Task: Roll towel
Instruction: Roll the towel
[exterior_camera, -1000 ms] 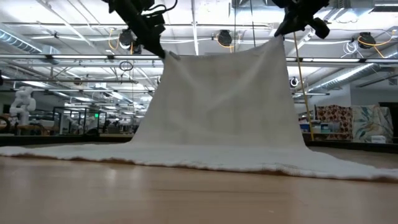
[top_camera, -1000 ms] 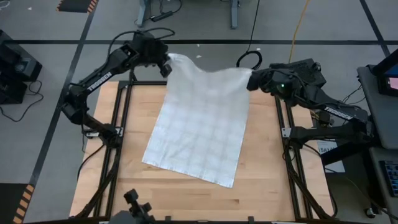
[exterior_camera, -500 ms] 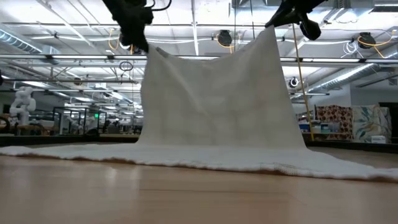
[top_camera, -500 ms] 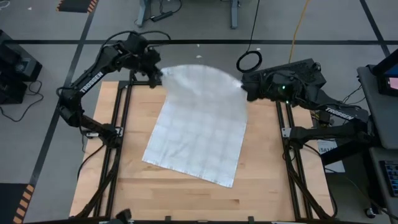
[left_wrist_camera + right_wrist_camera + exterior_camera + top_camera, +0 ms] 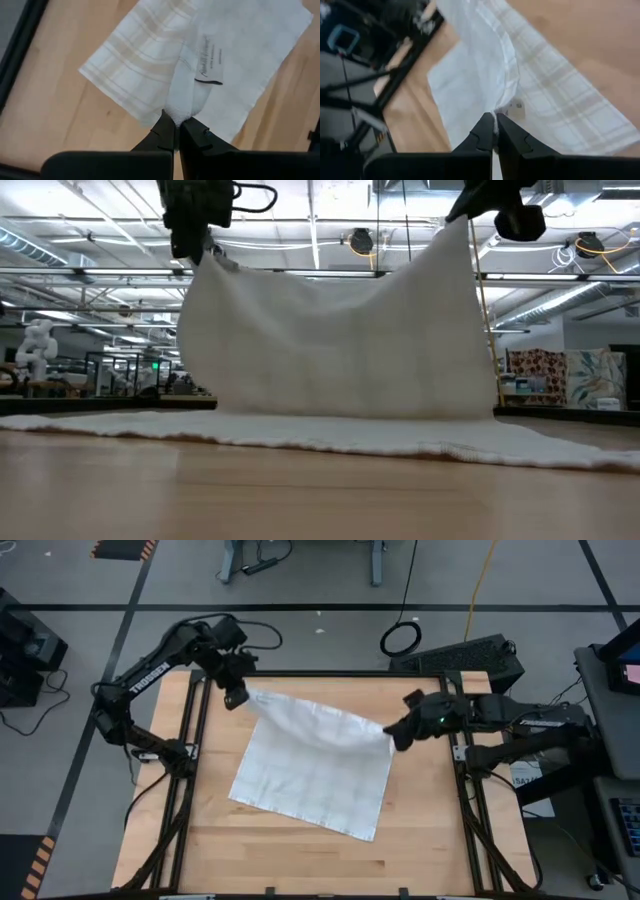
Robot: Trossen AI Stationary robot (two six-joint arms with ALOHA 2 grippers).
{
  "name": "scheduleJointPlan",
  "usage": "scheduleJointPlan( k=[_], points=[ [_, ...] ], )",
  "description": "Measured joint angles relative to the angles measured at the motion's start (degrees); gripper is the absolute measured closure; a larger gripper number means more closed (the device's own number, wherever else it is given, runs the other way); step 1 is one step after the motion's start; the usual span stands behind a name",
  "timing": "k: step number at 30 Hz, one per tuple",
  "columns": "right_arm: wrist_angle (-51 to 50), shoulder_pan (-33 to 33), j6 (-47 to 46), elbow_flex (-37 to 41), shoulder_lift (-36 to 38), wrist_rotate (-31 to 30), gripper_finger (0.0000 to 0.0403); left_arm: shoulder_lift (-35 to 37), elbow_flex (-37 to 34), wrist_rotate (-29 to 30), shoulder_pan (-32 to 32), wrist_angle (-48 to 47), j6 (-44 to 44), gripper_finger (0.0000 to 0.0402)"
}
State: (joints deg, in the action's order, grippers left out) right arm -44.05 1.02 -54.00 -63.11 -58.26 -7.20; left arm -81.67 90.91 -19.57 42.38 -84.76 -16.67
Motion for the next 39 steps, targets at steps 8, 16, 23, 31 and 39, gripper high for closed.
scheduleJointPlan(
  k=[8,16,23,31,39],
  points=[
    [-1.86,-8.56,-0.78,0.06,-5.0,-0.17,0.0403,-0.02,-3.39,0.54,-5.56,-1.06,7.28,0.0395],
    [-2.87,-14.91,-0.77,0.11,-10.12,-0.2,0.0403,0.13,-8.11,1.98,-10.73,-1.88,9.67,0.0395],
    [-6.0,-17.18,-7.78,0.17,-10.68,-3.77,0.0403,2.65,-8.21,6.26,-12.53,-1.61,12.81,0.0395],
    [-13.29,-14.5,-10.94,0.04,-5.57,-6.27,0.0403,5.72,-8.21,6.32,-12.53,0.13,15.96,0.0395],
    [-13.59,-11.57,-11.49,0.04,1.01,-9.43,0.0403,6.29,-8.21,6.51,-12.53,5.51,16.39,0.0395]
  ],
)
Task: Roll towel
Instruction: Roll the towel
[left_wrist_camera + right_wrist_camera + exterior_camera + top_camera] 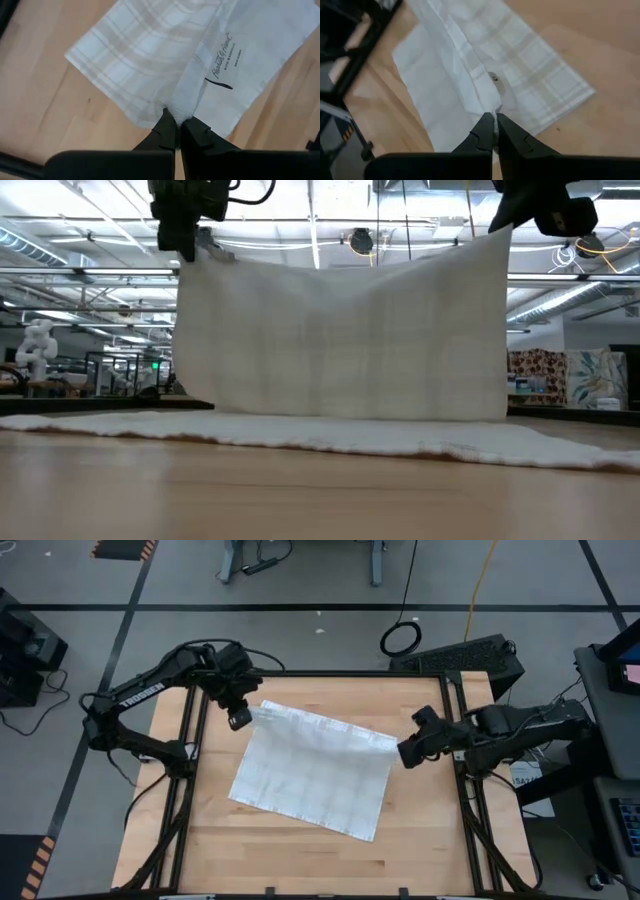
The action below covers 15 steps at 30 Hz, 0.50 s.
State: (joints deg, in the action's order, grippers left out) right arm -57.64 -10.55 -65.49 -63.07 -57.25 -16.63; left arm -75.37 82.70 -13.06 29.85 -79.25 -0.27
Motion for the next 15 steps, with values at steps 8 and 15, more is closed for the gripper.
scheduleJointPlan(
  k=[8,15],
  points=[
    [1.19,0.96,-2.5,-0.02,4.06,0.14,0.0403,1.08,0.0,-0.02,0.0,0.31,-0.04,0.0395],
    [3.54,1.41,-4.25,-0.04,6.52,-1.16,0.0403,3.51,0.0,-0.04,0.0,0.29,-0.07,0.0395]
  ],
)
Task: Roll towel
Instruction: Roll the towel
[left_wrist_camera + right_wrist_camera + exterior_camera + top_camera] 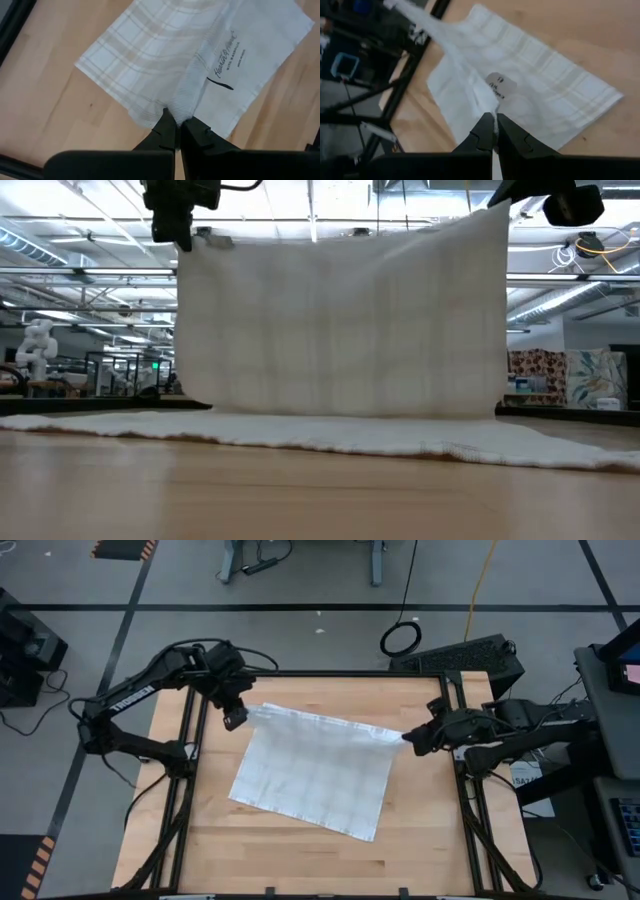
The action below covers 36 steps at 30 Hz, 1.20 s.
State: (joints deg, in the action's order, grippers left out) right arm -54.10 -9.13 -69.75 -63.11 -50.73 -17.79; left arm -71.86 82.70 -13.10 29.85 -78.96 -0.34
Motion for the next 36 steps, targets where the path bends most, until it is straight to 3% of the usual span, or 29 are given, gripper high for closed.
scheduleJointPlan(
  k=[6,18,23,36],
  points=[
    [0.24,0.79,-0.1,0.0,1.07,-0.89,0.0403,0.82,0.02,-0.02,0.0,-0.07,-0.44,0.0395],
    [2.93,-4.23,-1.58,-0.02,-4.65,7.32,0.0403,0.84,0.0,-0.24,0.0,-4.96,-3.06,0.0395],
    [2.95,-7.23,-1.81,-0.02,-7.32,7.92,0.0403,0.75,-0.16,-0.34,0.0,-5.29,-3.23,0.0395],
    [2.92,-13.04,-4.48,-0.02,-14.97,9.22,0.0403,0.73,-8.53,-2.94,-2.2,-5.49,-3.08,0.0395]
  ],
)
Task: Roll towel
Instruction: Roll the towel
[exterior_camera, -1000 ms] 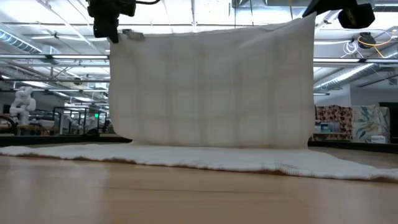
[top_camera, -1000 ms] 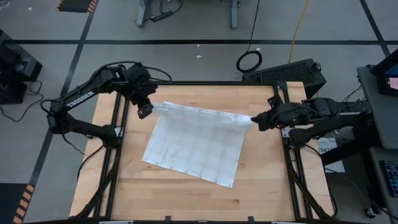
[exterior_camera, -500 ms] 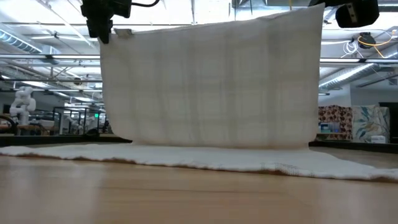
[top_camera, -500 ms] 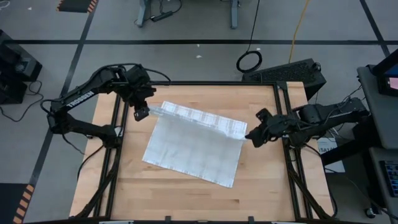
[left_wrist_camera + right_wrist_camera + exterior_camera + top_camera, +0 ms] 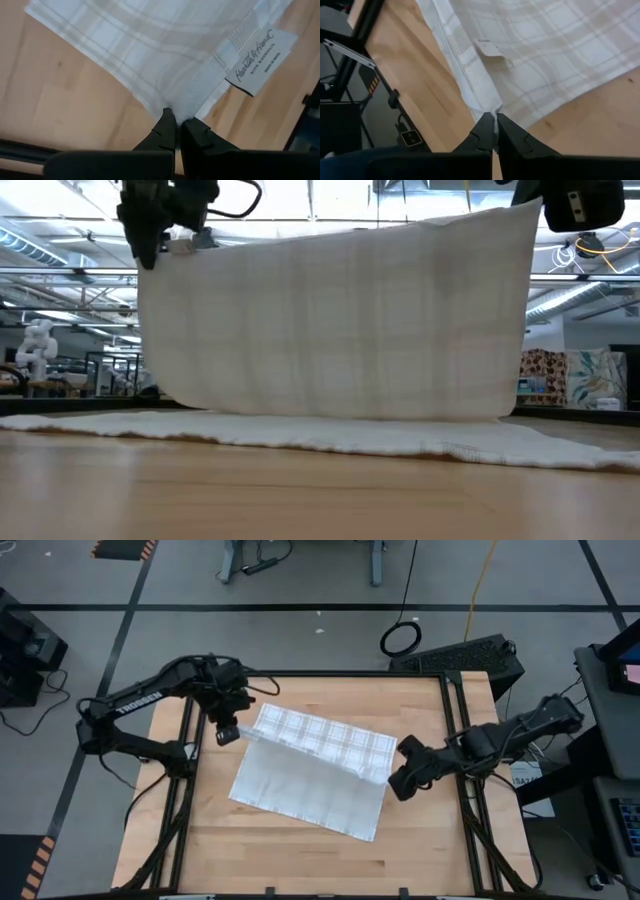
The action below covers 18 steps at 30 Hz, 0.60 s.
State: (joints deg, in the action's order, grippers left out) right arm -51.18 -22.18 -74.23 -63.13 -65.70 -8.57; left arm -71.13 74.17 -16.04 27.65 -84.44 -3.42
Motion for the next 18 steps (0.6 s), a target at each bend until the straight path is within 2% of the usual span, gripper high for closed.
scheduleJointPlan(
  k=[13,18],
  points=[
    [1.06,-4.08,-3.59,-0.02,-4.82,-0.66,0.0403,0.0,-5.81,-0.03,-1.21,0.39,0.0,0.0395],
    [1.5,-5.6,-3.16,-0.01,-7.89,-0.61,0.0403,0.0,-8.78,-3.4,-1.36,0.49,-0.33,0.039]
  ],
)
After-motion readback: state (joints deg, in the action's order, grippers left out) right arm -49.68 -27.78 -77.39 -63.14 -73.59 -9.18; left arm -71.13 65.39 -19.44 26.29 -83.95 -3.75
